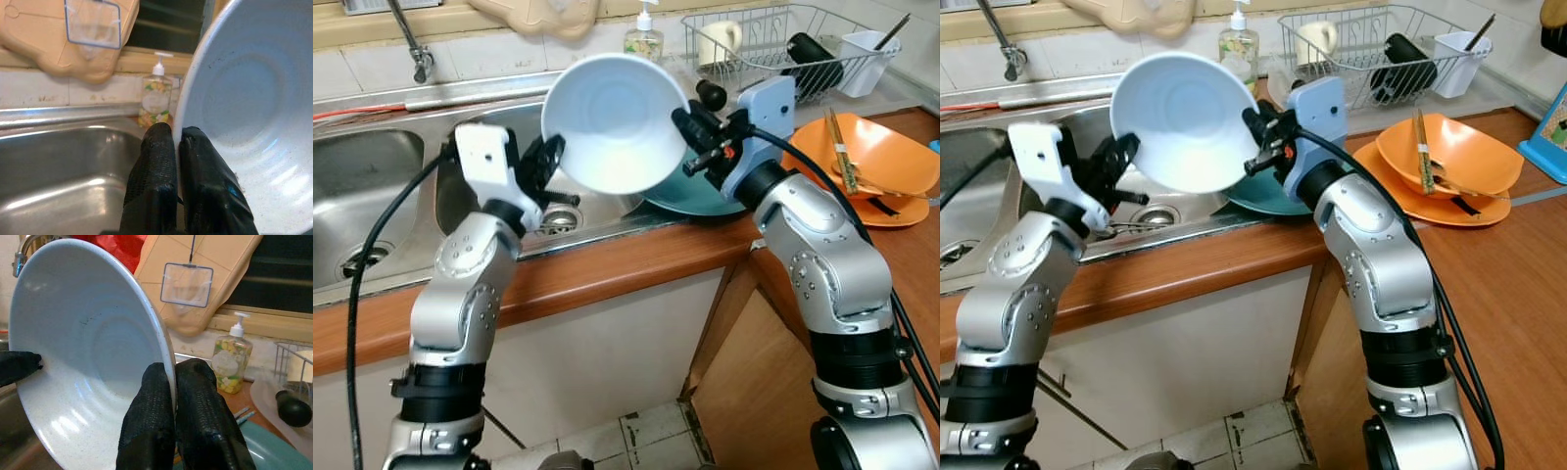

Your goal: Kitchen organization

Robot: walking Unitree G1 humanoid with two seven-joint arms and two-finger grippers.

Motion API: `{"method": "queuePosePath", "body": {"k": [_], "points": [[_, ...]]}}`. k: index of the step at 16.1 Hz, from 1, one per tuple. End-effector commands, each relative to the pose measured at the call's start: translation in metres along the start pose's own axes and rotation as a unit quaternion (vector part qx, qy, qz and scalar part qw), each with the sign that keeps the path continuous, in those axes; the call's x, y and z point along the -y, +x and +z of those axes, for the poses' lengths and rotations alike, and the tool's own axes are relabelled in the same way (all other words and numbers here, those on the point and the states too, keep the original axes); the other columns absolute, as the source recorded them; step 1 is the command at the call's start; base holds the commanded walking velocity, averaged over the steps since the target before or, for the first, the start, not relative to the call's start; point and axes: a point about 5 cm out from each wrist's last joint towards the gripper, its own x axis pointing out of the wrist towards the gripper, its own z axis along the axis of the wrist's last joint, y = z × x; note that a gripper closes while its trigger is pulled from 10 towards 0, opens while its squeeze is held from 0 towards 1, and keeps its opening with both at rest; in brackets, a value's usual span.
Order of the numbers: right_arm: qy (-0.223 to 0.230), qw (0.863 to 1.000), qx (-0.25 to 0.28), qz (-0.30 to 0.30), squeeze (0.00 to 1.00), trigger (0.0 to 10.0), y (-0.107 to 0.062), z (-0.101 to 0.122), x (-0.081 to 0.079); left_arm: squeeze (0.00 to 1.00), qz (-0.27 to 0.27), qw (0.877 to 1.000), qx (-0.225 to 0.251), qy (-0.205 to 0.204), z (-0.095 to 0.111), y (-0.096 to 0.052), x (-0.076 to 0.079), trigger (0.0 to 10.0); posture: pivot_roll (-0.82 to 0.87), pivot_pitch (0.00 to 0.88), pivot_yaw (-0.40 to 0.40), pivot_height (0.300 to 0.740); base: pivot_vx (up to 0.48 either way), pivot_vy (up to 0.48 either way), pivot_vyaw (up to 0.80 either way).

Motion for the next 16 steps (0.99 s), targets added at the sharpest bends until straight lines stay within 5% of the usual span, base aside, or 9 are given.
{"method": "queuePosePath", "body": {"k": [1,7,10,12,14,16], "points": [[-0.006,0.999,0.043,0.033,1.0,10.0,0.001,0.016,-0.01,0.0,0.039,0.999,-0.012,-0.003,-0.003,0.001,-0.012,0.0,0.0,0.0,0.045,0.74,0.0,0.0,0.0],[-0.011,0.998,0.046,0.033,1.0,10.0,0.0,0.018,-0.01,0.0,0.073,0.994,0.06,-0.051,0.021,0.005,-0.021,0.0,0.0,0.0,0.051,0.74,0.0,0.0,0.0],[-0.037,0.997,0.013,0.073,1.0,10.0,-0.003,0.013,-0.017,0.0,0.129,0.99,0.049,-0.011,0.021,0.009,-0.042,0.0,-0.01,0.0,0.046,0.74,0.0,0.0,0.0],[-0.064,0.992,-0.032,0.102,1.0,10.0,-0.006,0.002,-0.023,0.0,0.158,0.985,-0.015,0.061,0.012,0.02,-0.064,0.0,-0.01,0.0,0.04,0.74,0.0,0.0,0.0],[-0.084,0.985,-0.06,0.14,0.0,10.0,-0.012,-0.006,-0.032,0.0,0.161,0.975,-0.076,0.135,0.004,0.033,-0.082,0.0,-0.02,0.0,0.048,0.74,0.0,0.0,0.0],[-0.093,0.98,-0.078,0.159,0.0,10.0,-0.016,-0.011,-0.037,0.0,0.155,0.967,-0.113,0.169,-0.002,0.043,-0.089,0.0,-0.02,0.0,0.052,0.74,0.0,0.0,0.0]]}}
